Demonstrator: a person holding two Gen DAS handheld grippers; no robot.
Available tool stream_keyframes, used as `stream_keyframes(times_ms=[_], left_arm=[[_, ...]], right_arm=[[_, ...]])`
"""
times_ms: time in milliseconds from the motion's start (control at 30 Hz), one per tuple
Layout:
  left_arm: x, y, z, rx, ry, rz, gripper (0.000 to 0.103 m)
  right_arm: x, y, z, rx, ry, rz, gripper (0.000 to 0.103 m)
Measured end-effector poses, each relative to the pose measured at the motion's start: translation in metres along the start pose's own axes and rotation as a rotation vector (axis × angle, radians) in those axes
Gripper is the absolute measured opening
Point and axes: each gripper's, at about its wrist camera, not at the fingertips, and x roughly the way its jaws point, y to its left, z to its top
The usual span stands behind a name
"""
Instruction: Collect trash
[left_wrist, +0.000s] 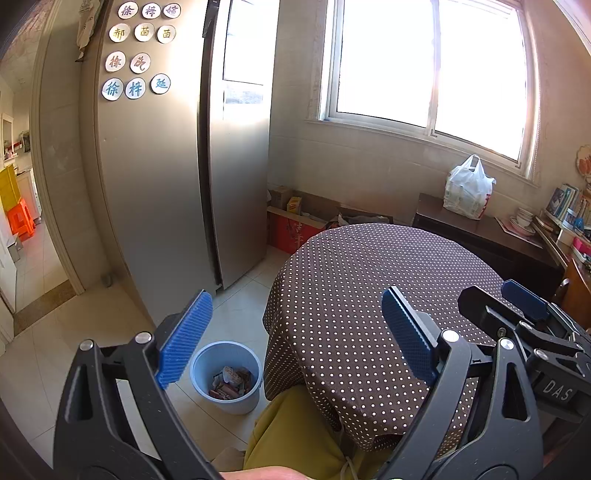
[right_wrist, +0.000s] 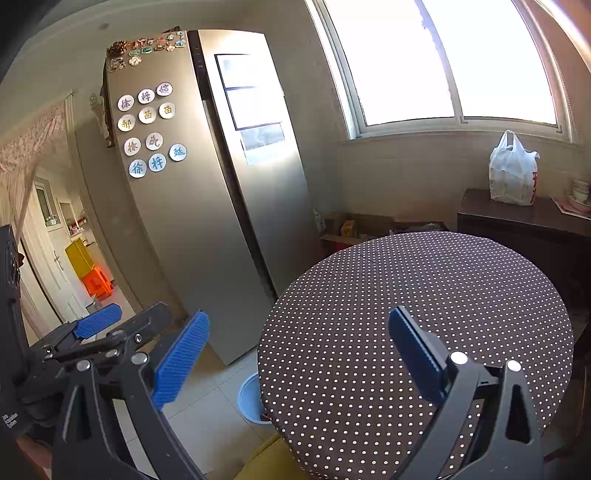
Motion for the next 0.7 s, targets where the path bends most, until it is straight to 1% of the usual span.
stream_keyframes(times_ms=[700], left_arm=[[-0.0026,-0.0006,-0.0003,0.001,0.001,0.002,0.091]], right_arm=[[-0.001,-0.0002,-0.0002,0.0,-0.002,0.001,0.096]])
